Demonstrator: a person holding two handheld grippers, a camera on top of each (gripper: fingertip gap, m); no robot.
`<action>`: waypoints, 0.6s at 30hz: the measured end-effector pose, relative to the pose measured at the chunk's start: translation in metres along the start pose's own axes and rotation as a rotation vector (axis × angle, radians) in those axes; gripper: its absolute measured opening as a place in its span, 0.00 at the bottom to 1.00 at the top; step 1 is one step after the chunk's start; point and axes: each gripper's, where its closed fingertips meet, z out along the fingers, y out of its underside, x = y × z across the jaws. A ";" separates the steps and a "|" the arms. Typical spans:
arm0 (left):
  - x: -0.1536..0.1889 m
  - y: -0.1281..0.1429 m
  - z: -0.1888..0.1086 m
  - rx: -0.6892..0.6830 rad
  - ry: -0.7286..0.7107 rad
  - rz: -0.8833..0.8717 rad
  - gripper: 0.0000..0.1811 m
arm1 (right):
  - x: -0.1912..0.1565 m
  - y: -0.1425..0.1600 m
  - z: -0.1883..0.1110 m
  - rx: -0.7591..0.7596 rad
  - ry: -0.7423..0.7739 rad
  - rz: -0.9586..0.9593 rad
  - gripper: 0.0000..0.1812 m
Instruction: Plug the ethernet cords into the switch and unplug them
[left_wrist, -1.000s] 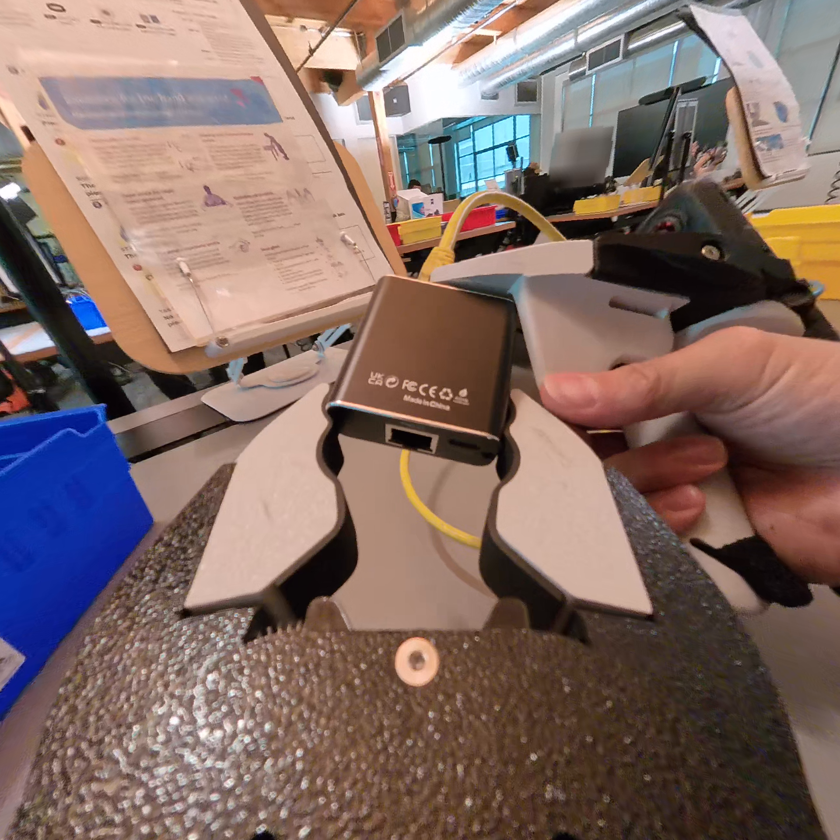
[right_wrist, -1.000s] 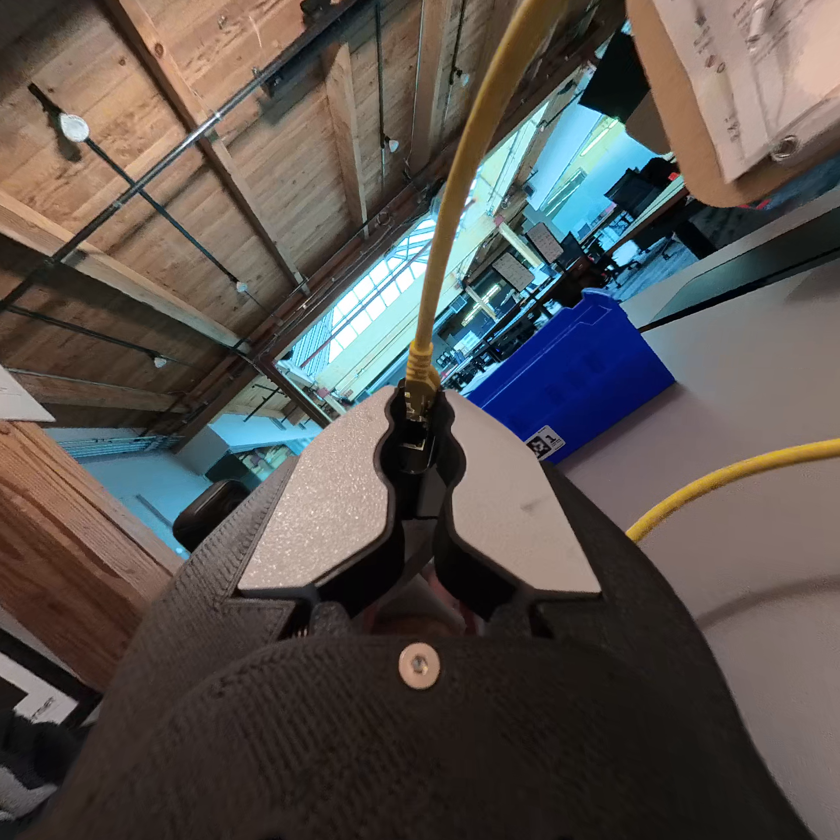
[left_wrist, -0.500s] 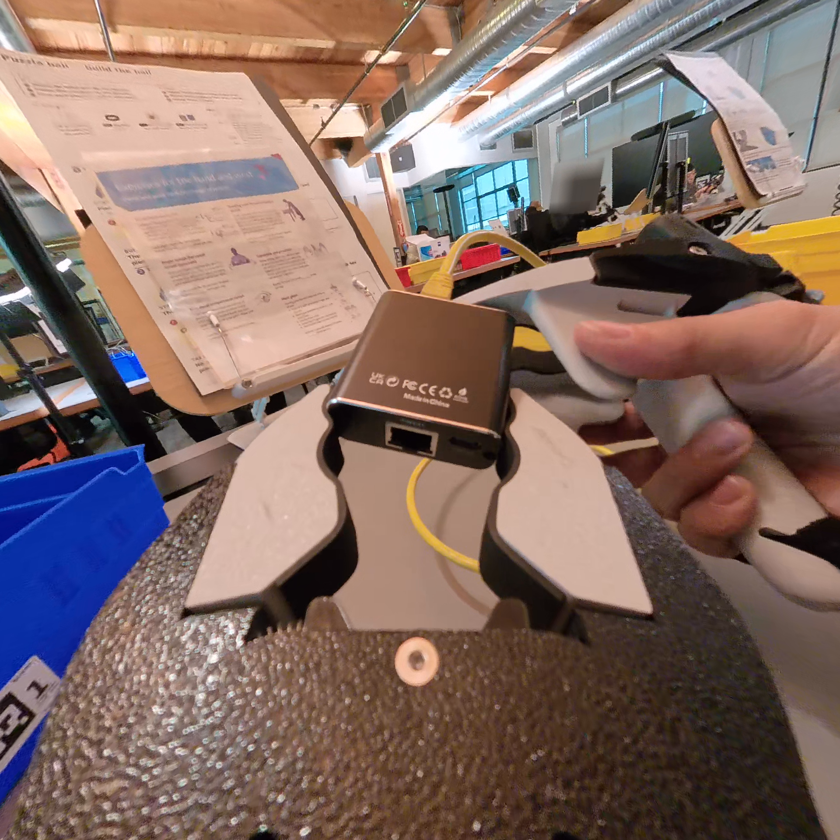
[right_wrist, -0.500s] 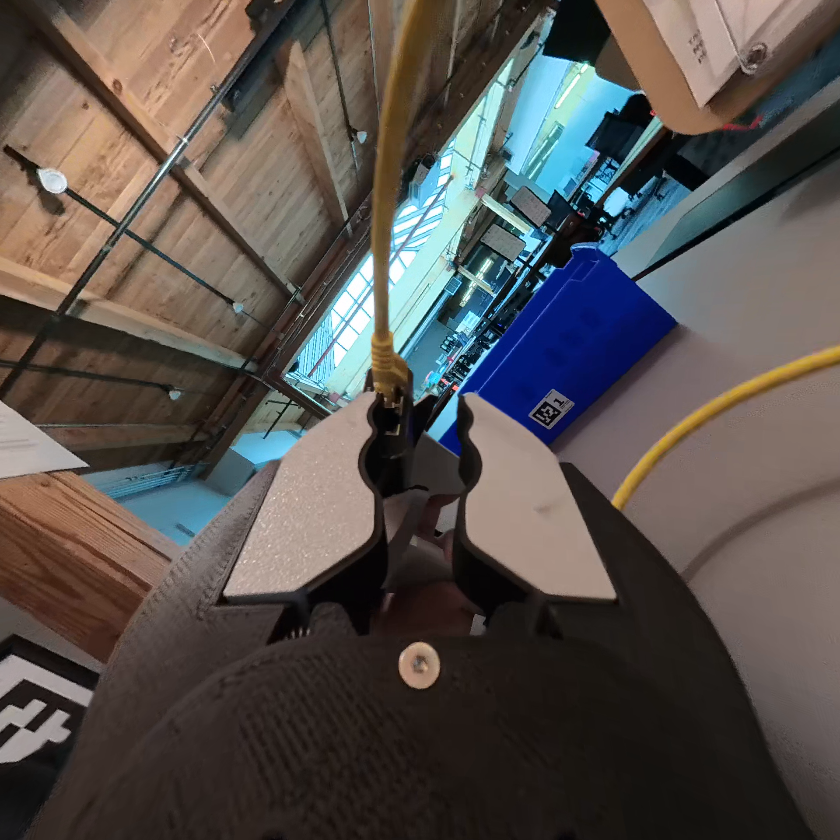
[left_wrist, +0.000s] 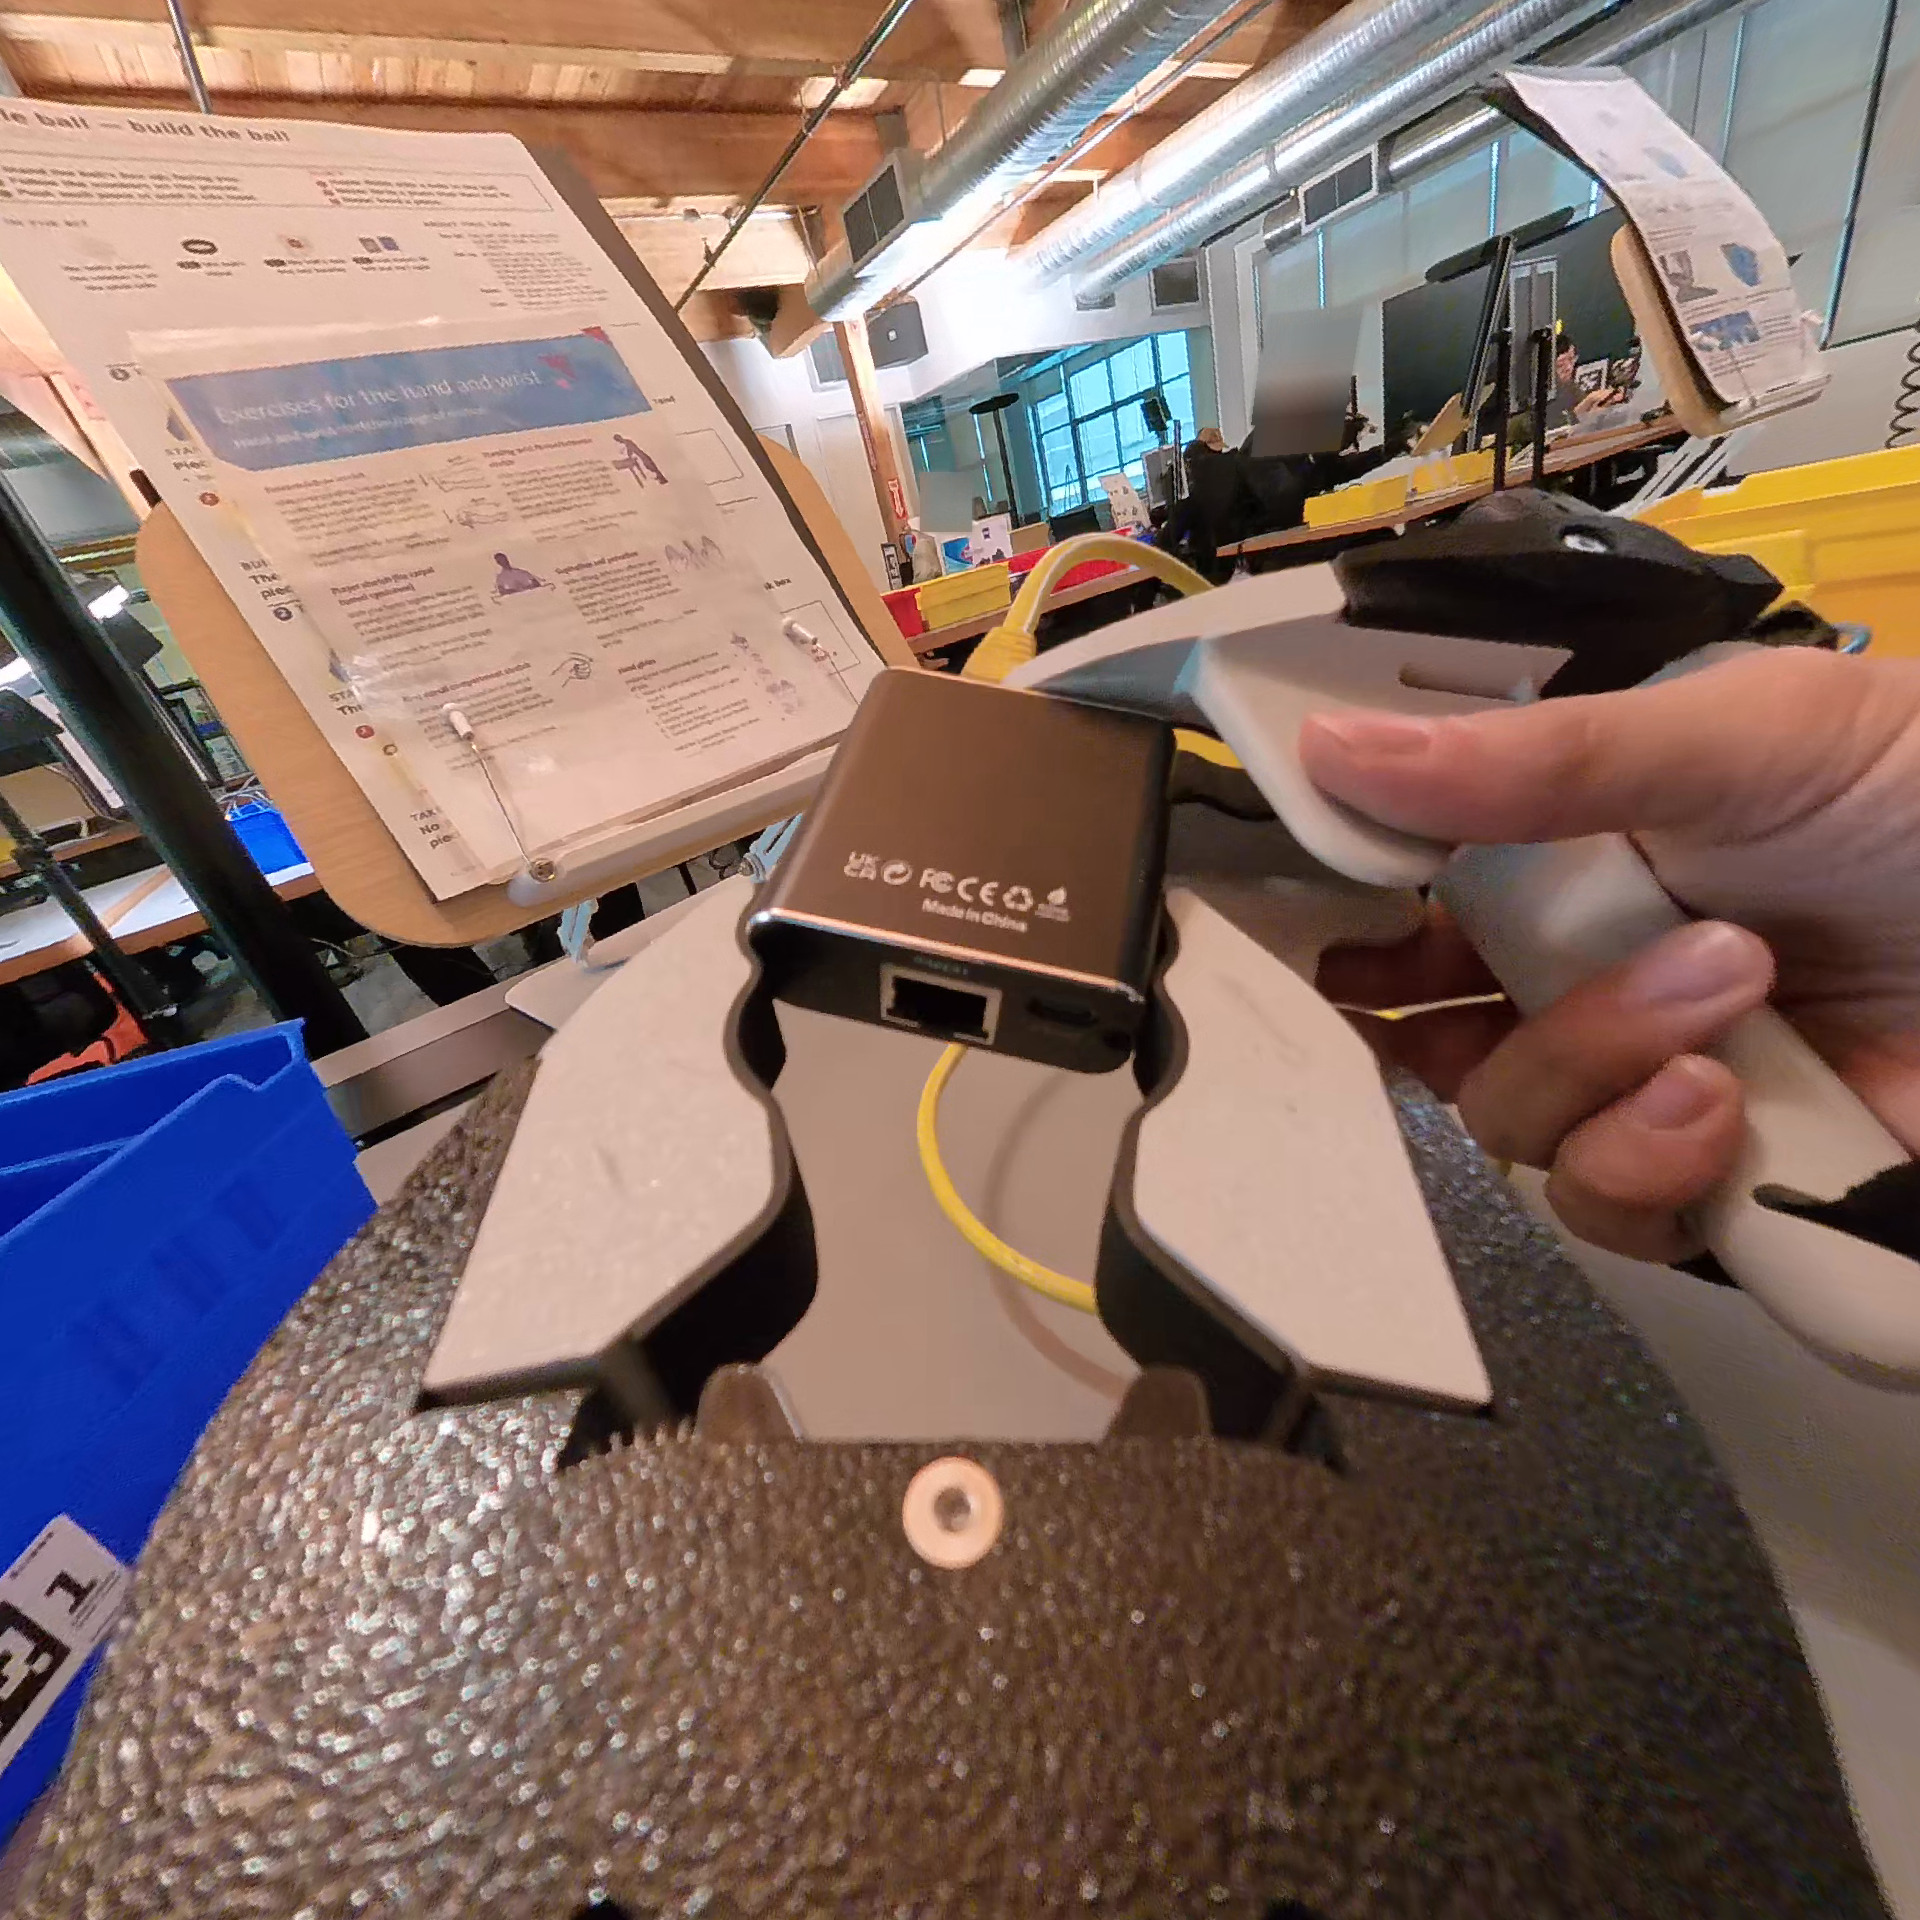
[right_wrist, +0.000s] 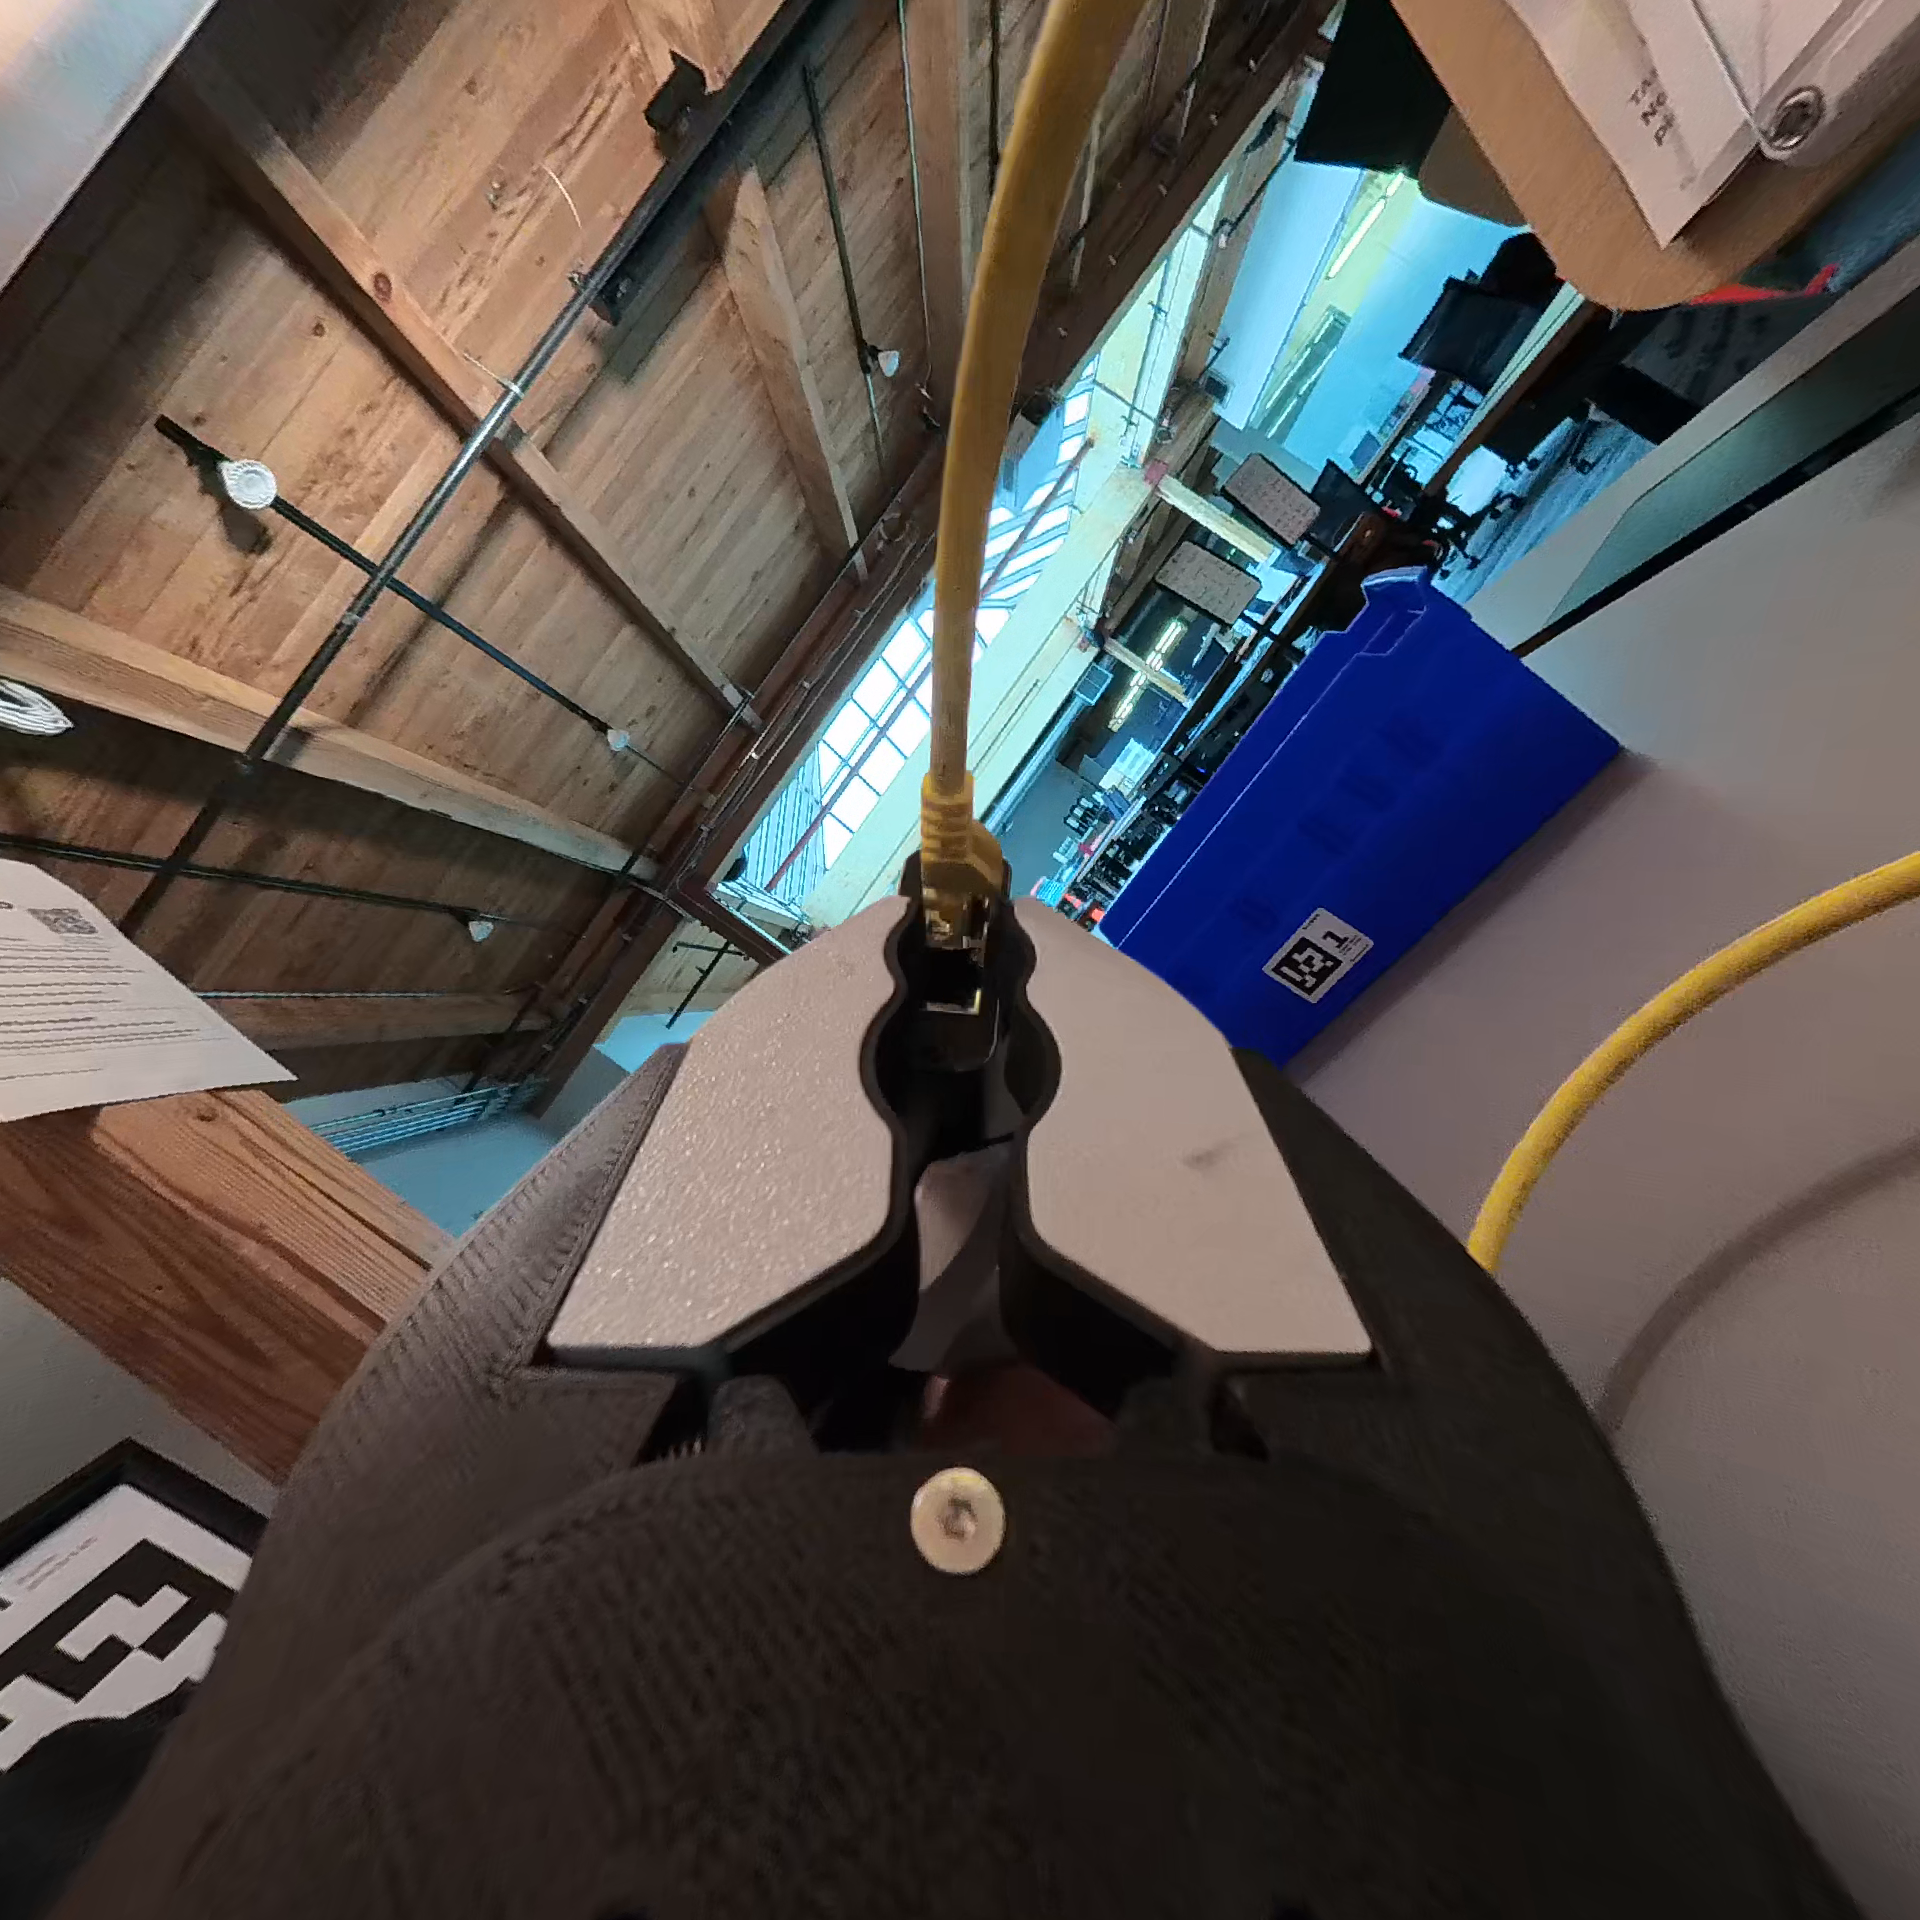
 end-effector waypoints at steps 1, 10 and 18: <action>0.000 0.001 0.000 -0.004 -0.001 0.002 0.36 | 0.000 0.000 0.000 0.004 -0.002 -0.003 0.06; 0.005 -0.001 0.000 0.003 0.014 0.025 0.36 | -0.002 -0.003 0.004 0.034 -0.032 0.043 0.08; 0.004 0.001 0.001 -0.011 -0.009 0.040 0.36 | 0.001 -0.002 0.003 0.026 0.013 0.035 0.07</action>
